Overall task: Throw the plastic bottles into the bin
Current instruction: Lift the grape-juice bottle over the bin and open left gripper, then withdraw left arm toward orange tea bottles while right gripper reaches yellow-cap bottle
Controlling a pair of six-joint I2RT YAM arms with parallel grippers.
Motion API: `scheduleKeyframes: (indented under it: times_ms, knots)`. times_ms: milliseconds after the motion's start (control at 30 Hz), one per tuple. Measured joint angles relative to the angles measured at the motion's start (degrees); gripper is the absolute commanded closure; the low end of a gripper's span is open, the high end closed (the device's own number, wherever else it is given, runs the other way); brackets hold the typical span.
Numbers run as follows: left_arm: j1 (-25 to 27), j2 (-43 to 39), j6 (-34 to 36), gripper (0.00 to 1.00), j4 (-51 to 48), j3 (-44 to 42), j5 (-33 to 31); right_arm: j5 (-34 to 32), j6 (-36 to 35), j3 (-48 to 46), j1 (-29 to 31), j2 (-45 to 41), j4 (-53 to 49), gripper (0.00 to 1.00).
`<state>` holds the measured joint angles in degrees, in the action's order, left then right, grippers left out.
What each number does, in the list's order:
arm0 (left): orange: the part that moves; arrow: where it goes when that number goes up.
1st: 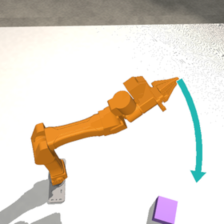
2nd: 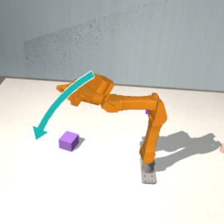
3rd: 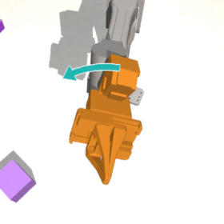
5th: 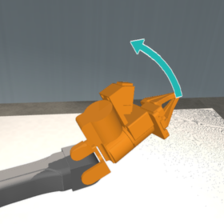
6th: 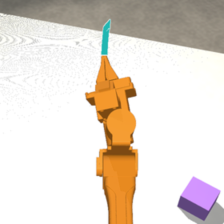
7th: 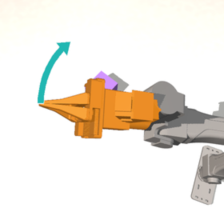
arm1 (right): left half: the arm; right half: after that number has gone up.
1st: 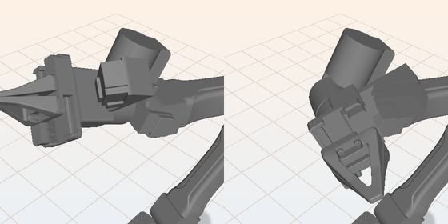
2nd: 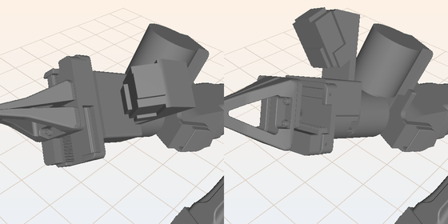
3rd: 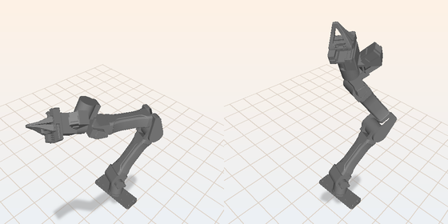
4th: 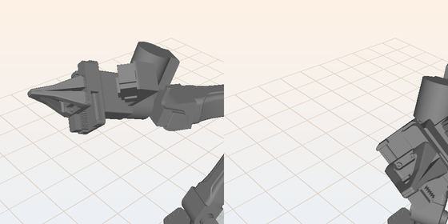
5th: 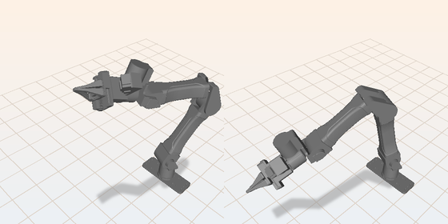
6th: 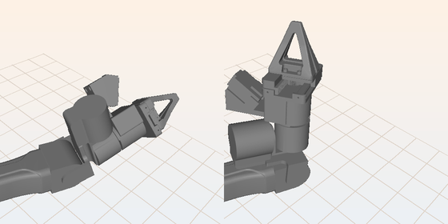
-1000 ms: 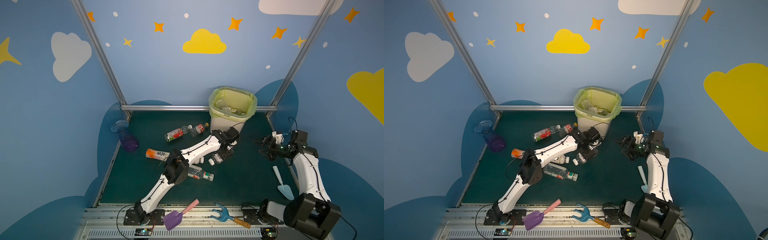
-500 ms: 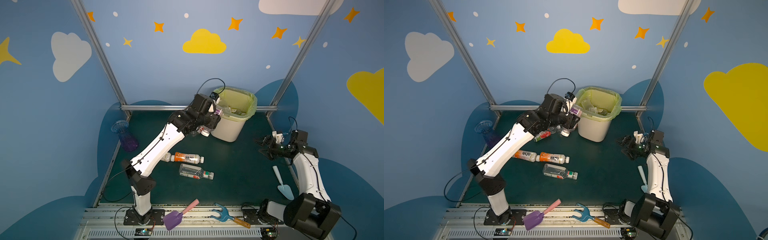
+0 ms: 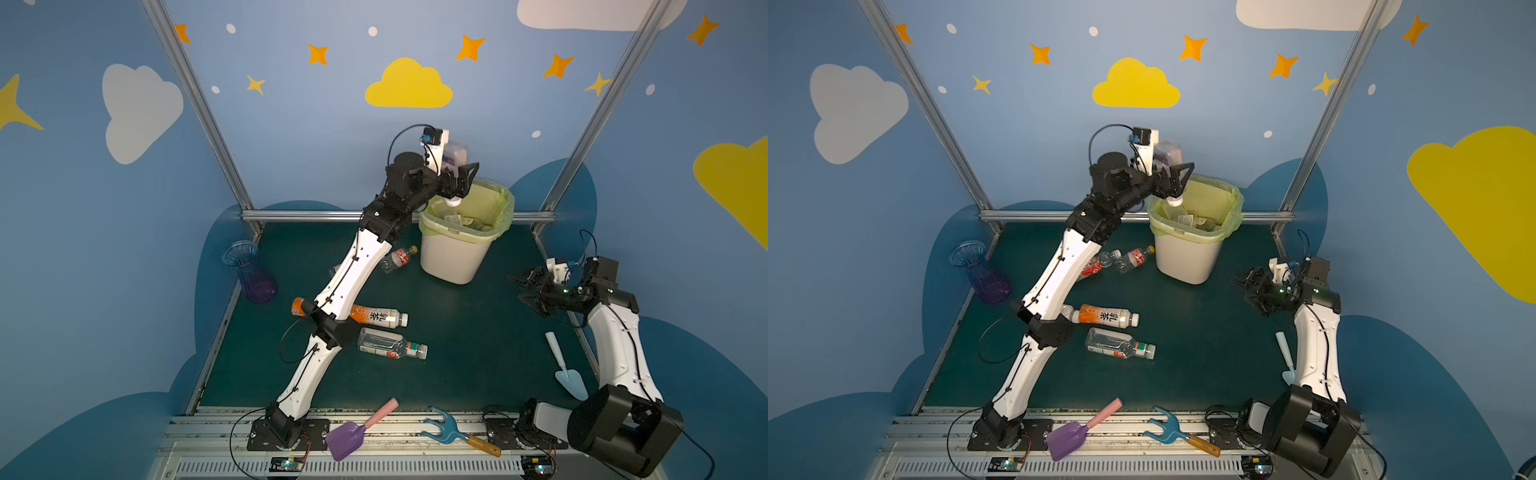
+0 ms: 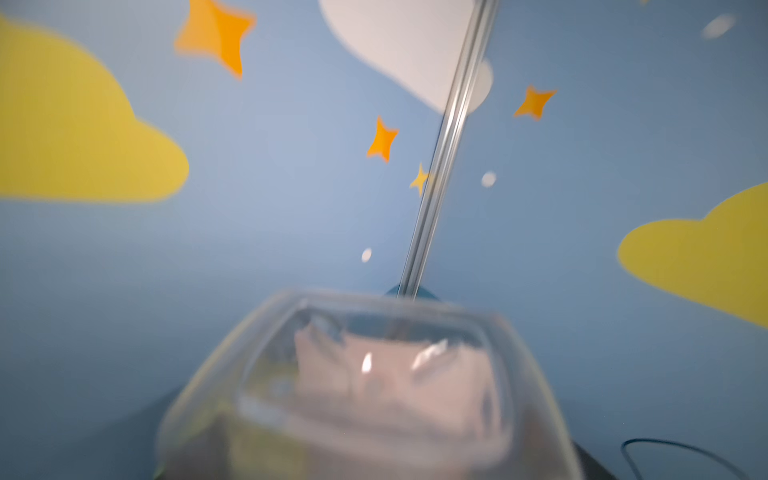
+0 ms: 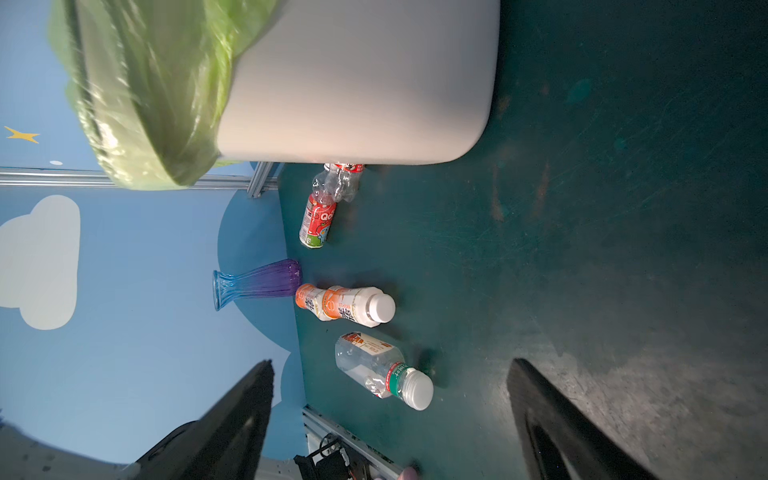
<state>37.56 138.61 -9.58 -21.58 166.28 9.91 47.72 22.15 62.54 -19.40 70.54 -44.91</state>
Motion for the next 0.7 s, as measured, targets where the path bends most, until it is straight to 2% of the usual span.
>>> scheduleKeyframes:
  times_ms: [100,233,500,700]
  knots:
    - [-0.3,0.3,-0.9,0.0,-1.6,-7.0,1.4,0.0,-0.2,0.4,0.0,0.0,-0.1,0.12]
    - [0.0,-1.4,0.0,0.0,-3.0,-7.8,1.8,0.1,0.0,0.4,0.0,0.1,-0.1,0.12]
    - [0.4,-18.0,3.4,0.0,-5.0,-9.3,-0.2,-0.2,0.2,1.2,1.9,0.2,0.5,0.12]
    - [-0.5,-24.3,3.2,0.0,-9.2,-11.7,-4.4,-1.7,0.0,1.8,7.5,0.2,2.0,0.12]
